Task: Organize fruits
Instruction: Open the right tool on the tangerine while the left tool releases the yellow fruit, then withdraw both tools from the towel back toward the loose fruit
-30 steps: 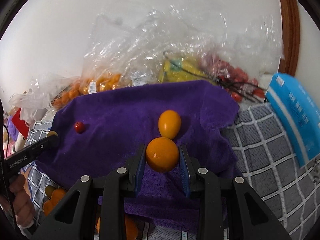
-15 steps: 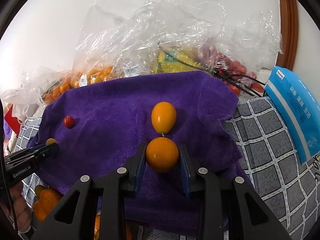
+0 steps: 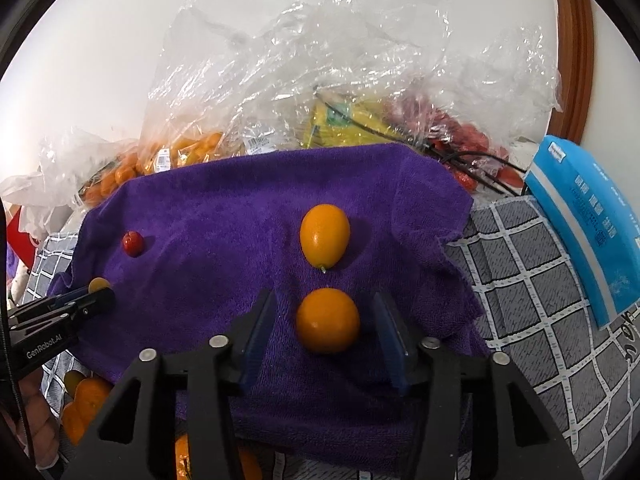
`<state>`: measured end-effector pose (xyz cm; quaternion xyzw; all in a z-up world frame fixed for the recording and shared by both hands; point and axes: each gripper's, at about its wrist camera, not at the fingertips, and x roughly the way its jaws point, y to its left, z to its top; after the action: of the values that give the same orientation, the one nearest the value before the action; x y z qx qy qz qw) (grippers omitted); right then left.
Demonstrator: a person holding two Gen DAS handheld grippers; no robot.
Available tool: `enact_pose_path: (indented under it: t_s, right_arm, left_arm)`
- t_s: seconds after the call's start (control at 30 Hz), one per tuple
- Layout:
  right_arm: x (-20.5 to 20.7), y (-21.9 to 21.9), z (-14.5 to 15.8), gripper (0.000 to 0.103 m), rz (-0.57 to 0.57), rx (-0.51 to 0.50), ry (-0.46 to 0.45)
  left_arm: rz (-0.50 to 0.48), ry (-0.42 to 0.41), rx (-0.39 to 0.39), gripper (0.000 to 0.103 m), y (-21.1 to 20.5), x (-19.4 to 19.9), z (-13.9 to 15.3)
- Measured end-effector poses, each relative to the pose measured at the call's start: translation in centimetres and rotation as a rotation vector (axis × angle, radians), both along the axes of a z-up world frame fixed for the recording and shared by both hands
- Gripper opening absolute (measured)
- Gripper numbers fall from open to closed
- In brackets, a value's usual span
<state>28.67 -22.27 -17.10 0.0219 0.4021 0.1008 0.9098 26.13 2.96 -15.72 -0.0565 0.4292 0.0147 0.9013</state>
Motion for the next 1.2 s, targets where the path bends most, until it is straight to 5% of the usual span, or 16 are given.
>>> enact_pose_path:
  t_s: [0.23, 0.47, 0.87, 1.2]
  right_arm:
    - [-0.5, -0.9, 1.1, 0.061, -0.016, 0.048, -0.029]
    - [-1.4, -0.9, 2.1, 0.061, -0.031, 0.091, -0.082]
    - [-5.5, 0.9, 8.6, 0.069, 0.014, 0.055, -0.215]
    - [-10.9, 1.6, 9.0, 0.07, 0.028, 0.037, -0.144]
  left_arm:
    - [0.013, -0.041, -0.069, 0.025, 0.4, -0.6, 0.9]
    - [0.049, -0.111, -0.026, 0.032, 0.0, -1.7, 2.7]
    - [0.087, -0.217, -0.015, 0.039, 0.2, -6.2, 8.9]
    - [0.041, -0.213, -0.084, 0.05, 0.6, -11.3, 9.7]
